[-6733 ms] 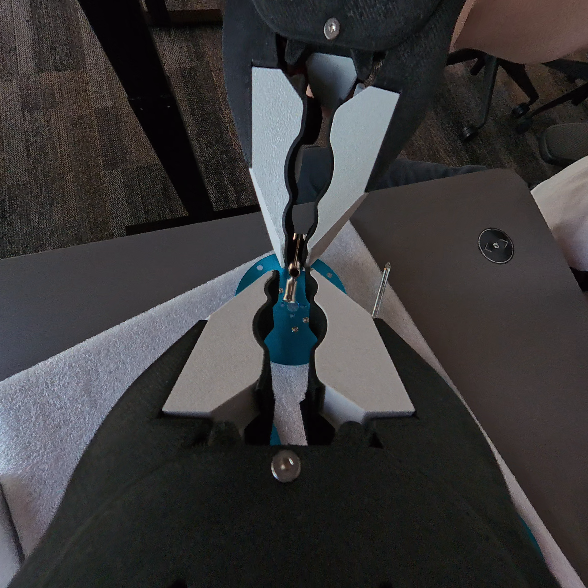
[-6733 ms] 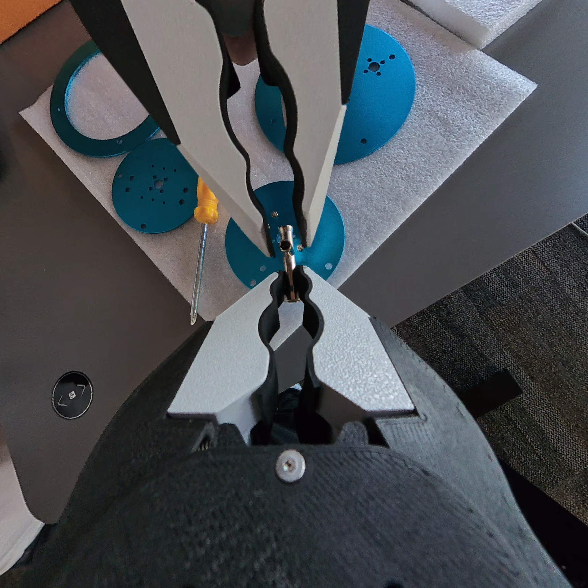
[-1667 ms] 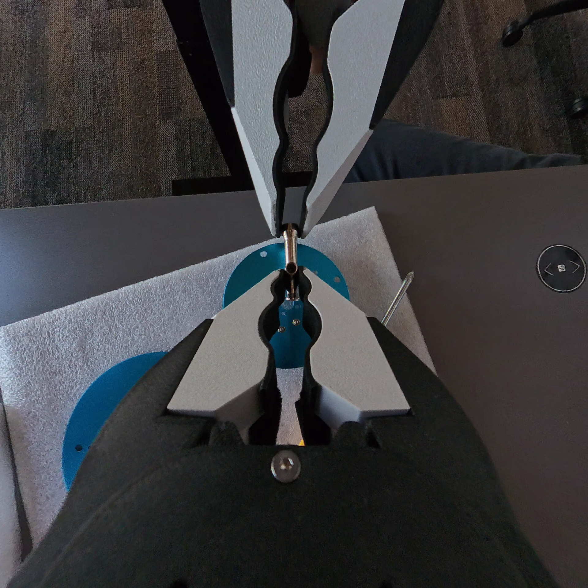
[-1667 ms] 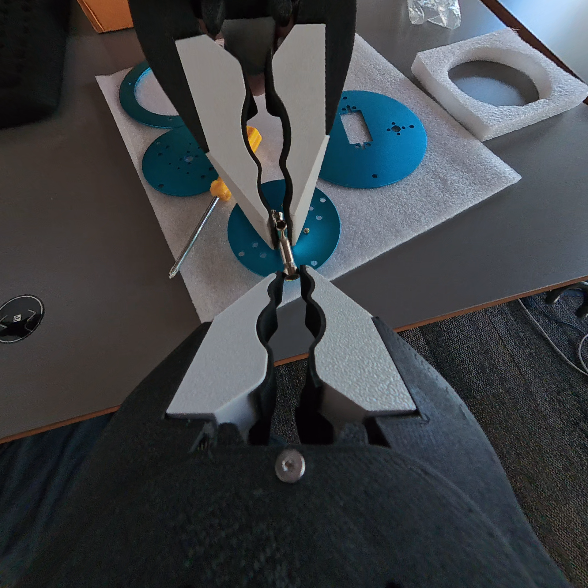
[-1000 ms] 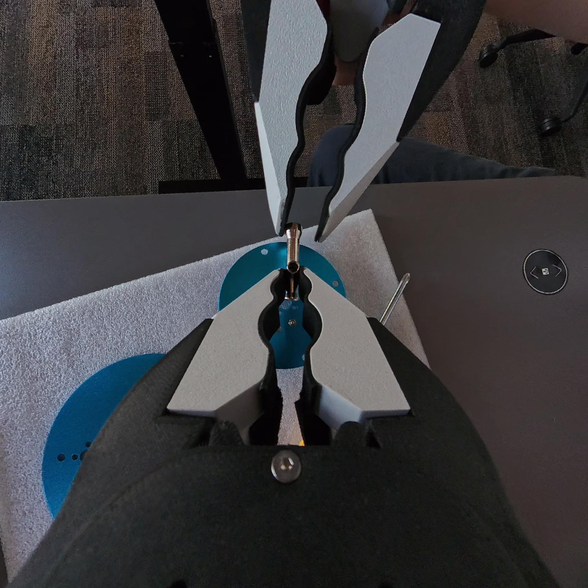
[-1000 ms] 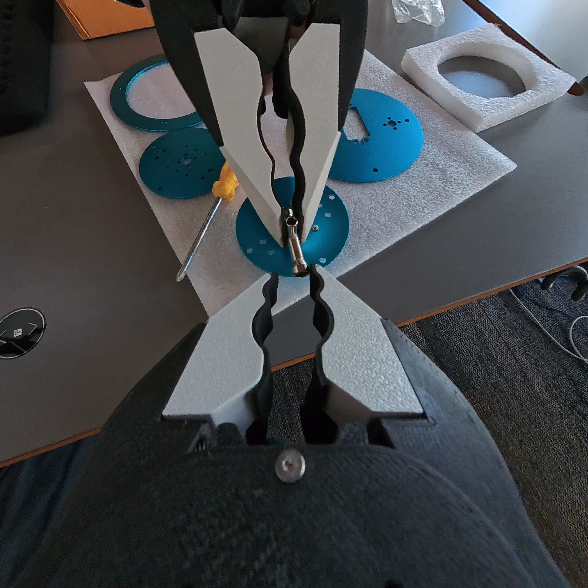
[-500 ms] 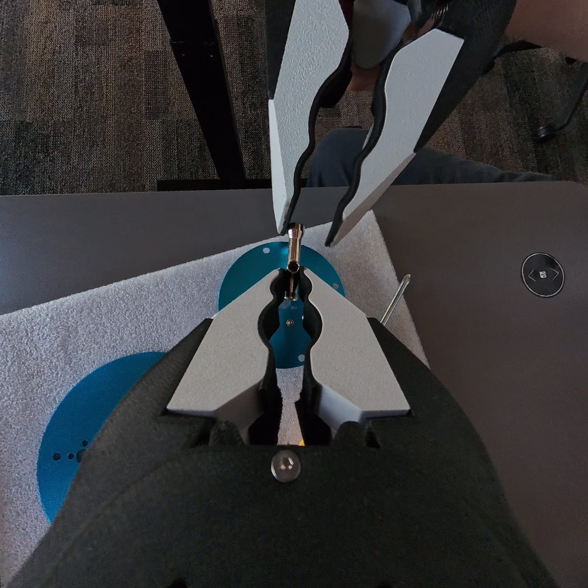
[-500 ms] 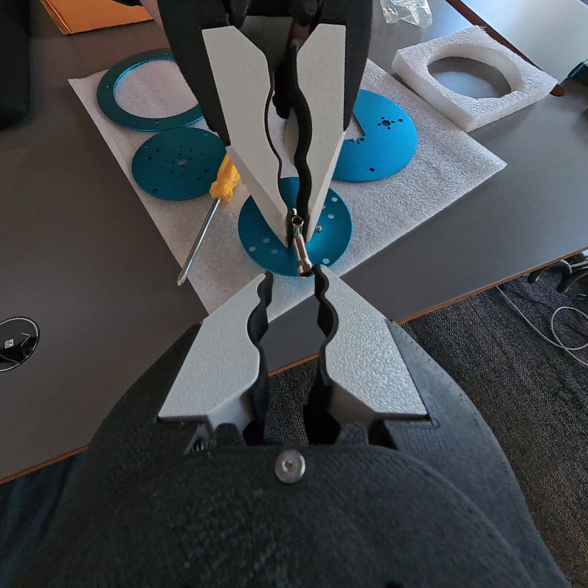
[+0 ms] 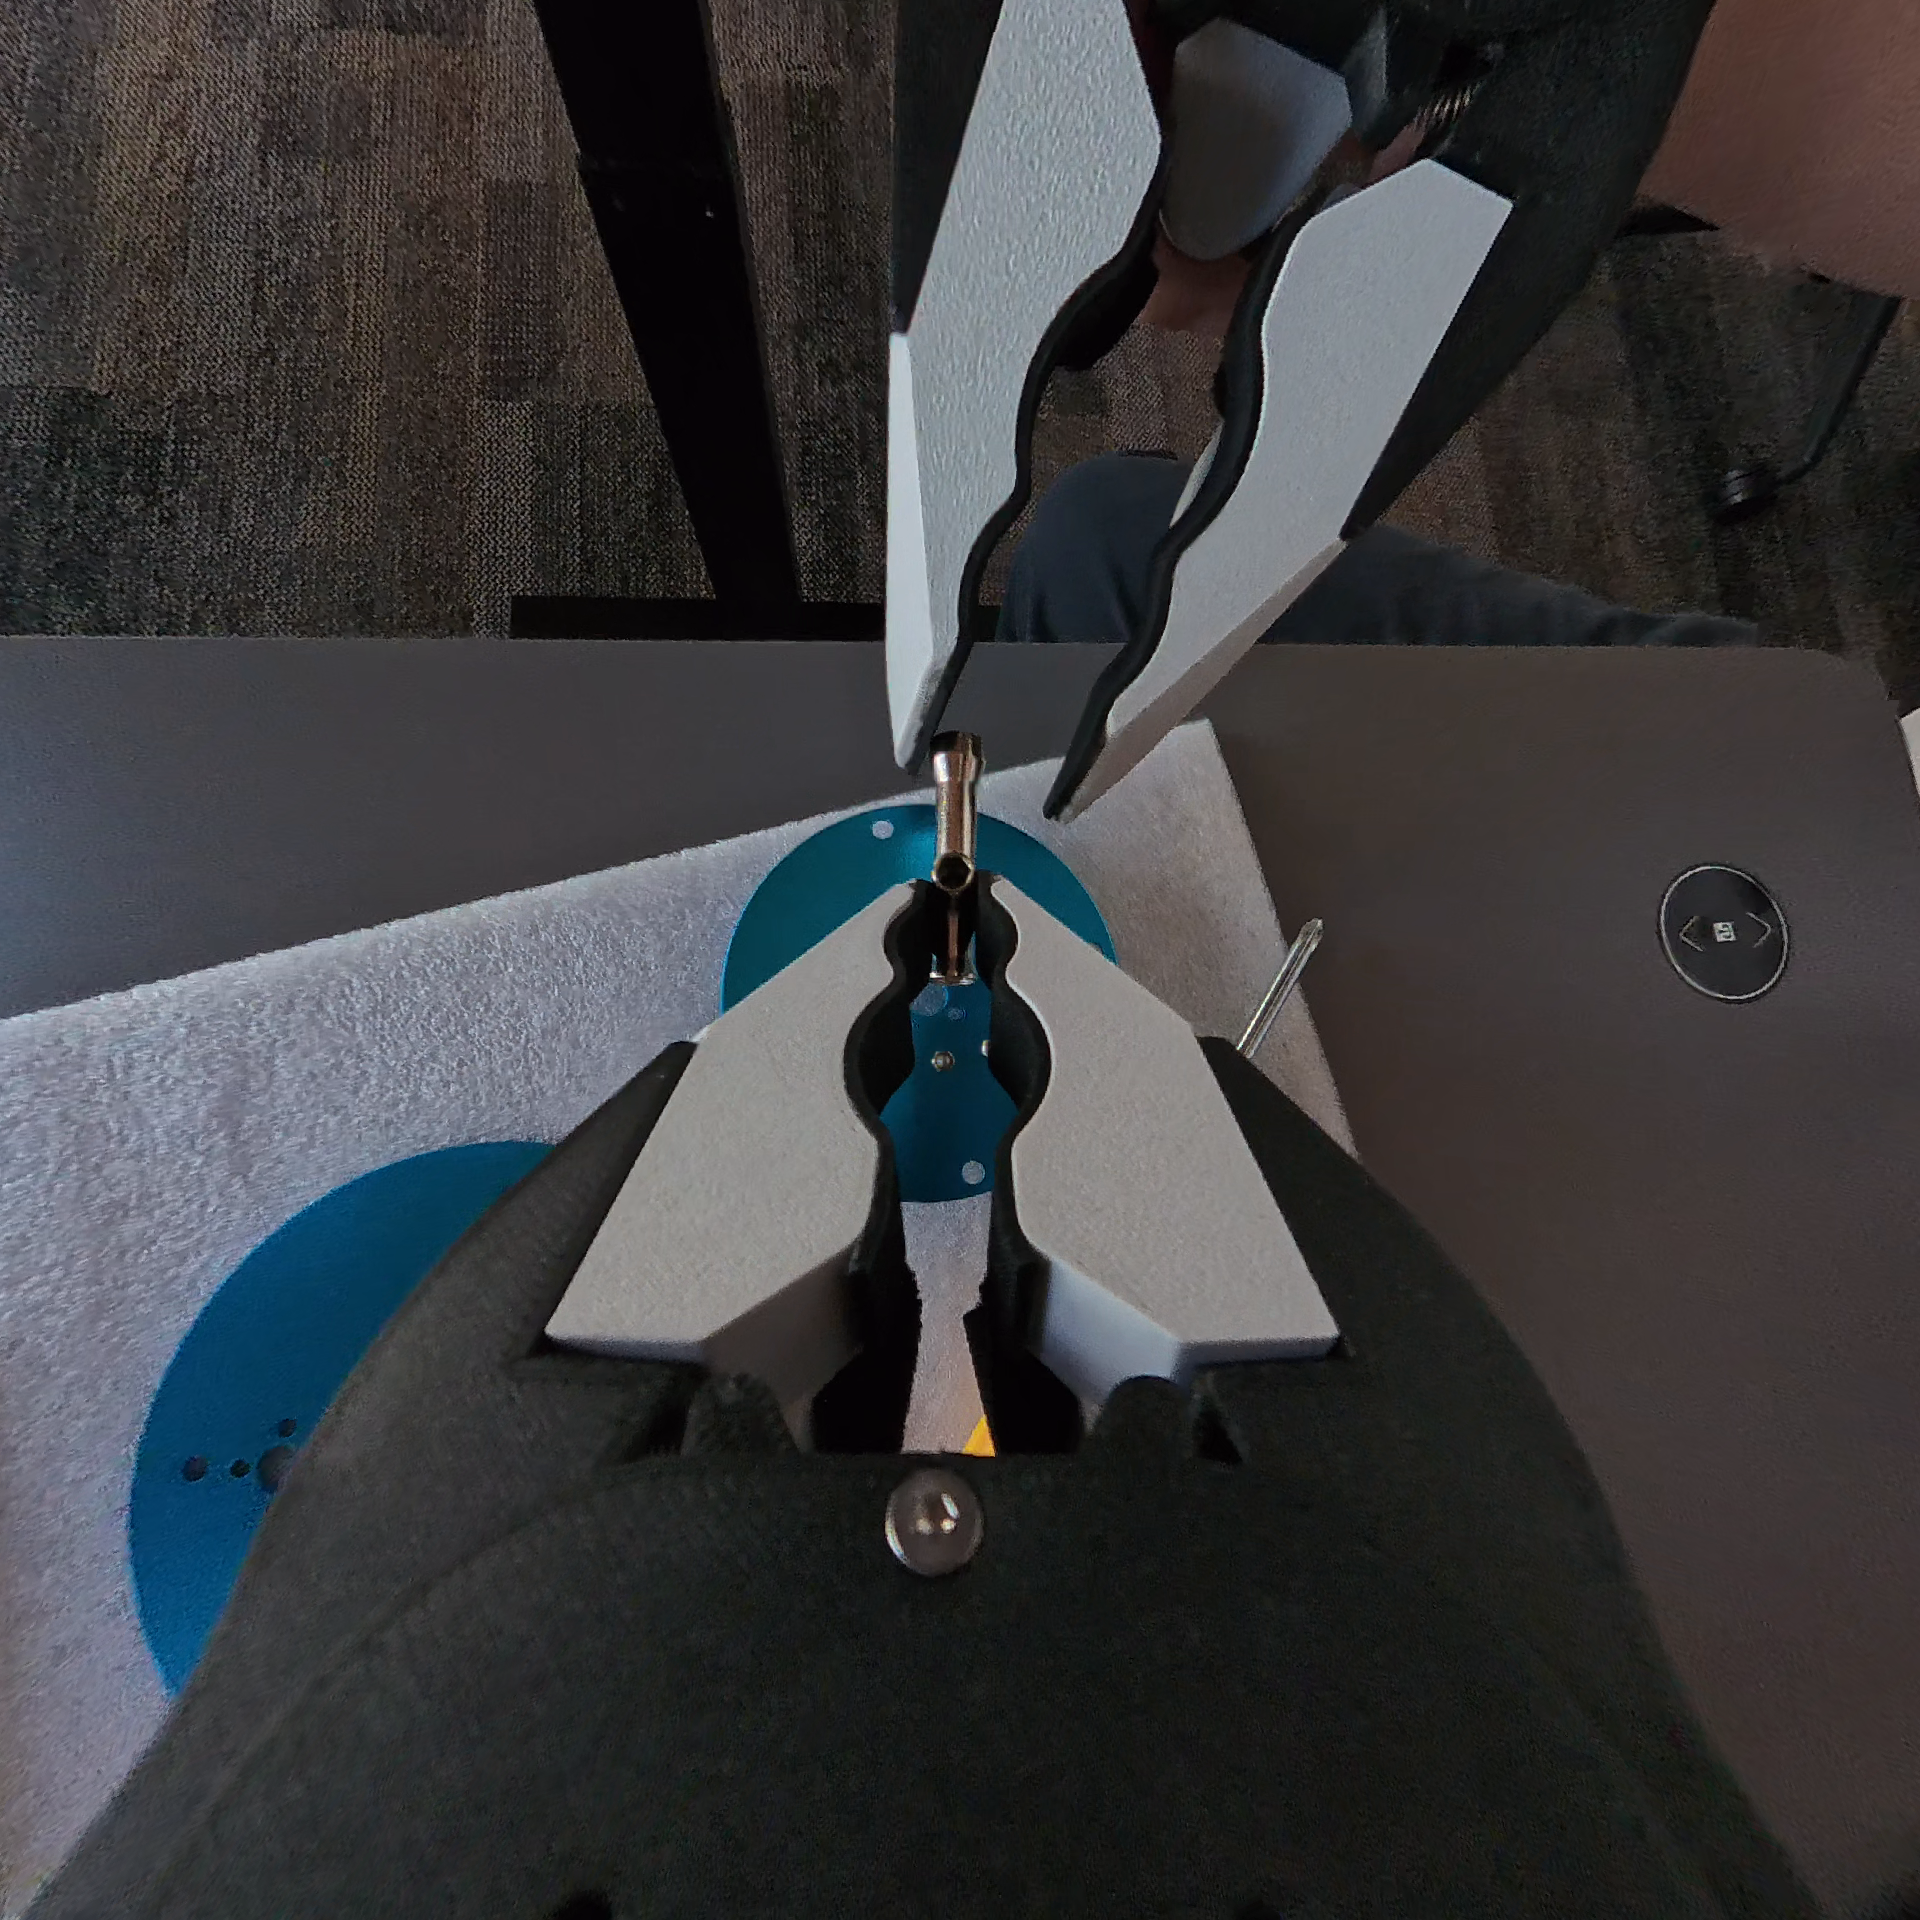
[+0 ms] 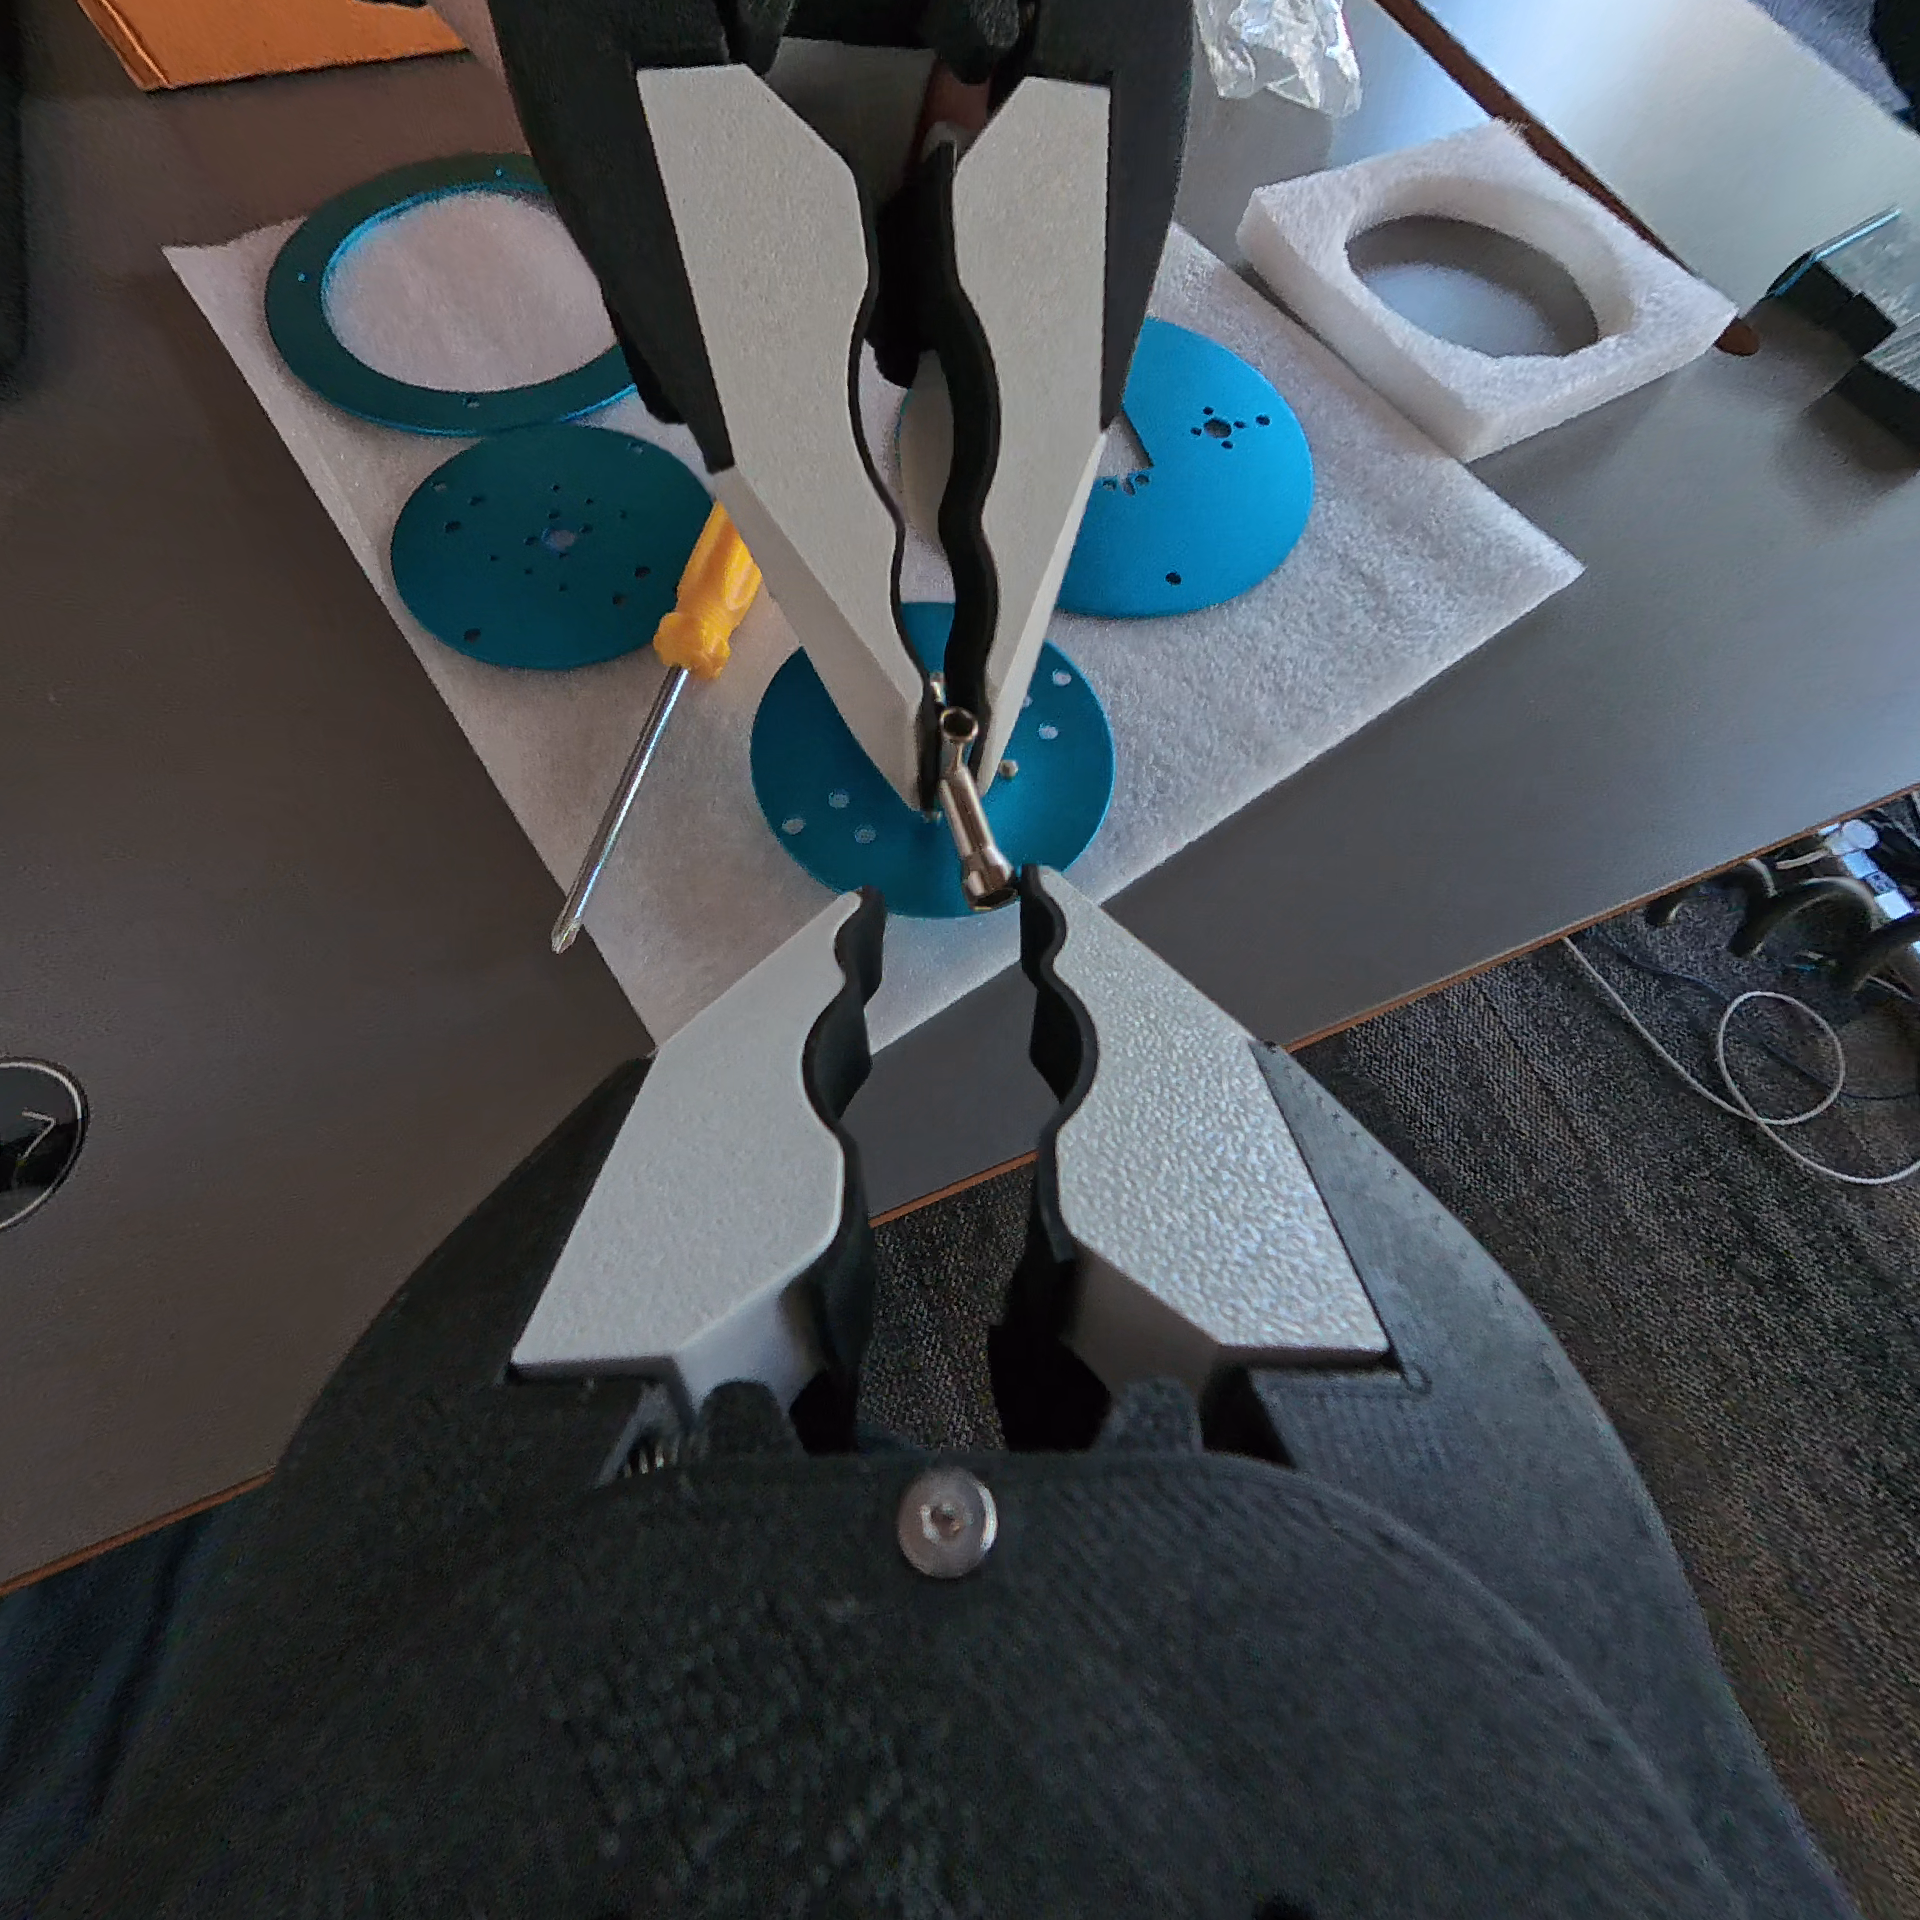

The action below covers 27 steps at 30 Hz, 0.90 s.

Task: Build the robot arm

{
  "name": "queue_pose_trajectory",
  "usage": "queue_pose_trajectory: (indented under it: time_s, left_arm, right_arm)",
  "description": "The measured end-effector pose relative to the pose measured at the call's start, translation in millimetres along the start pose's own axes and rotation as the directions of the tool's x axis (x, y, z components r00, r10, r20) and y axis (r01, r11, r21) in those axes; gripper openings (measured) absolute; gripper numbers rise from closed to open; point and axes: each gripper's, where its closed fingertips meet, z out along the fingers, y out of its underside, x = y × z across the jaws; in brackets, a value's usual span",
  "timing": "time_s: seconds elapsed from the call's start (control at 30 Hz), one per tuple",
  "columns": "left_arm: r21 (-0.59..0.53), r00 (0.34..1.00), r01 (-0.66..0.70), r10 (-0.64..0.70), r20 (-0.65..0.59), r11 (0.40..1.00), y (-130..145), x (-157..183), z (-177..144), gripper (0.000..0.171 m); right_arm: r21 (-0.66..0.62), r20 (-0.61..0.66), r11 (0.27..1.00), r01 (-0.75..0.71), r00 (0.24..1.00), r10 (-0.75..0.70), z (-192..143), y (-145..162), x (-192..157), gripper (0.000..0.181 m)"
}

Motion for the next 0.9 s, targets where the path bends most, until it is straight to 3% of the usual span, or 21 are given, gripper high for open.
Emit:
queue_pose_trajectory:
  time_s: [0.13, 0.27, 0.9]
  left_arm:
    - [0.006, 1.000, -0.015, 0.015, 0.024, 1.000, -3.6, -3.3, -13.9, 0.006]
    - [-0.008, 0.999, 0.016, -0.016, 0.036, 1.000, 10.0, -9.7, -23.8, 0.006]
    - [-0.032, 1.000, -0.001, 0.002, 0.017, 0.999, 29.5, -12.5, -17.2, 0.006]
  right_arm:
    - [0.020, 0.008, 1.000, 0.014, 1.000, -0.014, -2.3, -14.3, 2.7, 0.025]
    - [0.011, 0.048, 1.000, 0.018, 0.999, -0.018, 13.1, -22.6, 1.6, 0.028]
    - [-0.066, 0.085, 0.998, 0.000, 0.996, 0.006, 30.3, -15.7, -2.6, 0.029]
